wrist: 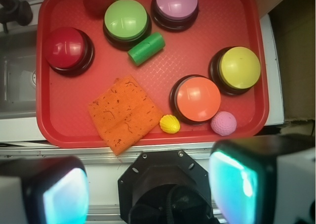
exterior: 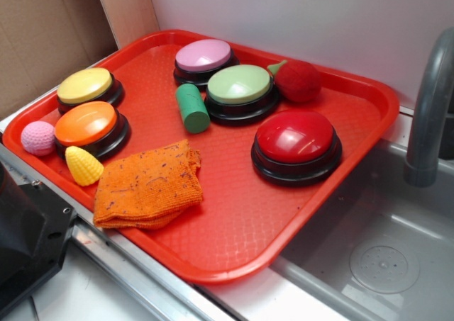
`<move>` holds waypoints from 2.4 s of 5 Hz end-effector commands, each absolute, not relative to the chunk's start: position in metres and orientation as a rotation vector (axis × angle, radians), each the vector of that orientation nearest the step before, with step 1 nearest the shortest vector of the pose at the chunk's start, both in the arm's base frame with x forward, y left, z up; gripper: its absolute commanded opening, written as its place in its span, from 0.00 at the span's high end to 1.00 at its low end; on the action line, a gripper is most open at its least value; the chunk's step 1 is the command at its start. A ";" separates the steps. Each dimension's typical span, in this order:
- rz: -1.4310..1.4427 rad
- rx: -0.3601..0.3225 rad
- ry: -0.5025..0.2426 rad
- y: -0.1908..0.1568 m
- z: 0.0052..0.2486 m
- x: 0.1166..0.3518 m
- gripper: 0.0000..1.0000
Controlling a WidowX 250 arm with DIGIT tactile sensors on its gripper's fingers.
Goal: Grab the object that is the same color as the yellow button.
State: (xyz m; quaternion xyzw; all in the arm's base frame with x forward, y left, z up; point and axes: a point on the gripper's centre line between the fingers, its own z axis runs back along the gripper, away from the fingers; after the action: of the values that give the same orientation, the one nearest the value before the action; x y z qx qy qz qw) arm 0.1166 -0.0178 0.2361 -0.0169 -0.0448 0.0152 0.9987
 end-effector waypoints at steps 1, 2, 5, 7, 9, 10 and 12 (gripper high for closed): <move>0.030 -0.034 -0.090 -0.018 0.236 0.117 0.00; 0.125 -0.030 -0.086 -0.018 0.215 0.117 0.00; 0.353 0.003 -0.080 0.008 0.133 0.111 0.00; 0.457 0.028 -0.055 0.034 0.086 0.124 0.00; 0.512 0.013 -0.036 0.036 0.055 0.134 0.00; 0.517 -0.001 -0.009 0.035 0.043 0.133 0.00; 0.551 -0.011 0.019 0.027 0.035 0.130 0.00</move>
State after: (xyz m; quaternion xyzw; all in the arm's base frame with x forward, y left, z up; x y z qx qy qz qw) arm 0.1287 0.0263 0.0330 -0.0079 0.0150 0.2733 0.9618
